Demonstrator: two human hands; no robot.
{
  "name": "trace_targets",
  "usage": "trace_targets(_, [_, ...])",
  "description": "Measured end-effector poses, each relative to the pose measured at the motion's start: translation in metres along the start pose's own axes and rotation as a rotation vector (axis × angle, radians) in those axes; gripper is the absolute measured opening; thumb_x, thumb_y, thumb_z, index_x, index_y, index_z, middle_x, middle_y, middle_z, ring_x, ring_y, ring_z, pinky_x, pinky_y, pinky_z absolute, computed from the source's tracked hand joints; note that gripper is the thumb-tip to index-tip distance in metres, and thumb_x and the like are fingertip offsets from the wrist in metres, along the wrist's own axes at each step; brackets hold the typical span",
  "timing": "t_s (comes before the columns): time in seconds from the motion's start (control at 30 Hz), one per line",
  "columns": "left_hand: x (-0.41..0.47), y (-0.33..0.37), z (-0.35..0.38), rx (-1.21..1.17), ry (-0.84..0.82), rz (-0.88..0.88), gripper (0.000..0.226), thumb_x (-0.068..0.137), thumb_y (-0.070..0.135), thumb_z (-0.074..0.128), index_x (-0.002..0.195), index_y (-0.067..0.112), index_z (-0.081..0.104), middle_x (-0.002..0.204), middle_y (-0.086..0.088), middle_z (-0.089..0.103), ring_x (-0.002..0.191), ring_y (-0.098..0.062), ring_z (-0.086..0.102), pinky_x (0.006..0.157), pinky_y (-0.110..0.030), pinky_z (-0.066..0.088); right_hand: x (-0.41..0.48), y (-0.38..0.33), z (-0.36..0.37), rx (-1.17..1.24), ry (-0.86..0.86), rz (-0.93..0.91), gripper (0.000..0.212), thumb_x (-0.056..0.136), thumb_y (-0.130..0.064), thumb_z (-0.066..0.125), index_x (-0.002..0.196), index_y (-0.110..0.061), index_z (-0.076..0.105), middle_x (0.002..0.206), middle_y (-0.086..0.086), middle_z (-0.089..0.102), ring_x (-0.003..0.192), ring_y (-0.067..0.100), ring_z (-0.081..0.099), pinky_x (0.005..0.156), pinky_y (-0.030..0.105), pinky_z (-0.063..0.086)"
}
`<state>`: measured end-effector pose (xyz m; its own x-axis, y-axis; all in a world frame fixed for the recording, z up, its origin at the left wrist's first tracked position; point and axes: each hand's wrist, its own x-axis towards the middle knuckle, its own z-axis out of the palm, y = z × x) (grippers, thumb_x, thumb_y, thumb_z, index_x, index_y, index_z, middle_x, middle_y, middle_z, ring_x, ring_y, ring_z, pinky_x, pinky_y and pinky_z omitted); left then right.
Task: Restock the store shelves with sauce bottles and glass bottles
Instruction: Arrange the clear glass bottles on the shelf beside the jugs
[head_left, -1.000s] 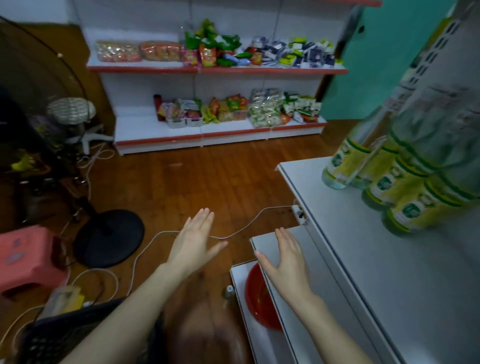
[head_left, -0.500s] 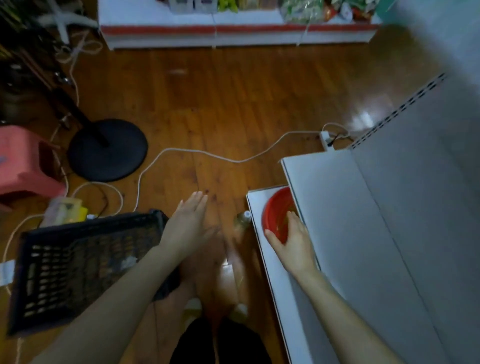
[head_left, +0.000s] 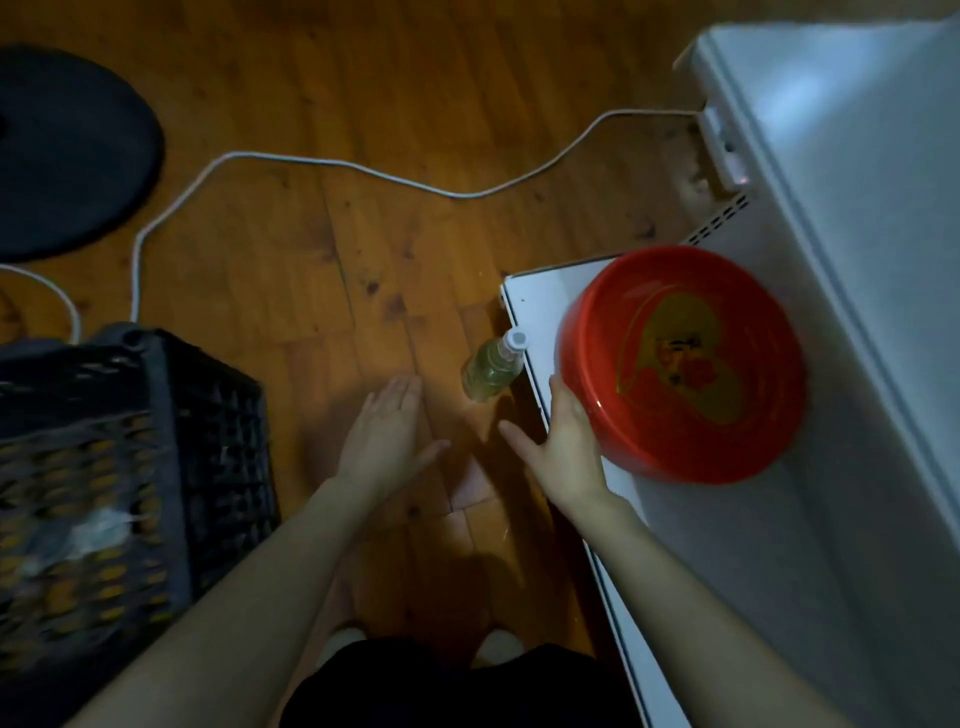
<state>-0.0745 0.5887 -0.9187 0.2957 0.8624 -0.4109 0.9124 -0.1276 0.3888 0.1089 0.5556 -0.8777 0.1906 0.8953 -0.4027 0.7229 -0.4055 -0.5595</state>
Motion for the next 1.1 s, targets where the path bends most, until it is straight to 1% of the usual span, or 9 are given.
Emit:
trace_targets(0.13, [0.065,-0.015,0.063,-0.05,0.02,0.056,0.088,0.084,0.048,0.058,0.146,0.008,0.011,0.154,-0.01,0.02,0.142,-0.022,0.017,0.116,-0.036,0.012,0.051,0.034,0.037,0.033,0.046,-0.04,0.082,0.082,-0.032,0.067,0.144,-0.006,0.021,0.149,0.011,0.029,0.138,0.02,0.026,0.103,0.017,0.02])
trace_targets(0.23, [0.107,-0.013,0.091,-0.163,0.03,0.111,0.093,0.081,0.042,0.065,0.146,0.006,0.009,0.154,-0.011,0.019,0.142,-0.023,0.018,0.116,-0.036,0.012,0.086,0.049,0.053,0.057,0.092,-0.109,0.082,0.078,-0.031,0.071,0.142,-0.006,0.026,0.146,0.01,0.036,0.135,0.021,0.032,0.106,0.022,0.024])
trace_targets(0.37, [0.145,-0.01,0.113,-0.474,0.032,0.222,0.092,0.072,0.026,0.076,0.144,0.008,0.022,0.144,-0.015,0.039,0.133,-0.029,0.037,0.109,-0.042,0.032,0.115,0.056,0.066,0.136,0.113,-0.187,0.066,0.074,-0.027,0.075,0.129,-0.009,0.043,0.126,0.007,0.054,0.116,0.019,0.051,0.088,0.02,0.036])
trace_targets(0.47, [0.15,-0.01,0.118,-0.578,0.072,0.238,0.085,0.066,0.028,0.072,0.139,0.008,0.033,0.136,-0.013,0.048,0.125,-0.027,0.045,0.101,-0.03,0.037,0.122,0.057,0.069,0.208,0.127,-0.205,0.057,0.075,-0.024,0.074,0.123,-0.011,0.048,0.118,0.005,0.058,0.108,0.017,0.054,0.082,0.018,0.037])
trace_targets(0.57, [0.142,-0.007,0.112,-0.629,0.108,0.28,0.081,0.063,0.036,0.07,0.133,0.005,0.041,0.13,-0.013,0.054,0.119,-0.021,0.05,0.092,-0.019,0.036,0.116,0.058,0.069,0.287,0.124,-0.181,0.05,0.074,-0.02,0.076,0.117,-0.013,0.051,0.108,-0.001,0.06,0.103,0.018,0.059,0.084,0.026,0.045])
trace_targets(0.7, [0.104,-0.002,0.09,-0.661,0.172,0.282,0.077,0.063,0.044,0.069,0.124,0.001,0.051,0.116,-0.014,0.062,0.105,-0.007,0.048,0.082,-0.004,0.032,0.09,0.042,0.061,0.366,0.105,-0.139,0.046,0.071,-0.019,0.077,0.109,-0.027,0.052,0.106,-0.001,0.064,0.1,0.017,0.062,0.09,0.041,0.05])
trace_targets(0.8, [0.062,0.006,0.057,-0.699,0.175,0.218,0.081,0.061,0.051,0.059,0.126,0.004,0.051,0.116,0.001,0.055,0.105,0.005,0.044,0.084,-0.003,0.031,0.057,0.012,0.042,0.44,0.089,-0.122,0.046,0.068,-0.021,0.075,0.108,-0.03,0.053,0.104,-0.005,0.064,0.101,0.016,0.062,0.09,0.044,0.051])
trace_targets(0.97, [-0.002,0.025,-0.026,-0.706,0.141,0.149,0.075,0.063,0.035,0.072,0.129,0.011,0.049,0.122,0.001,0.056,0.11,-0.007,0.049,0.083,0.005,0.028,-0.003,-0.055,-0.016,0.535,0.047,-0.098,0.05,0.072,-0.013,0.077,0.117,-0.014,0.055,0.107,-0.003,0.064,0.101,0.006,0.058,0.089,0.032,0.051])
trace_targets(1.1, [-0.052,0.048,-0.105,-0.713,0.176,0.149,0.068,0.066,0.022,0.079,0.128,0.014,0.05,0.115,0.005,0.055,0.101,0.007,0.044,0.081,0.004,0.031,-0.047,-0.115,-0.076,0.594,0.027,-0.127,0.049,0.072,-0.009,0.077,0.116,-0.008,0.057,0.103,-0.004,0.064,0.096,0.001,0.059,0.083,0.024,0.052])
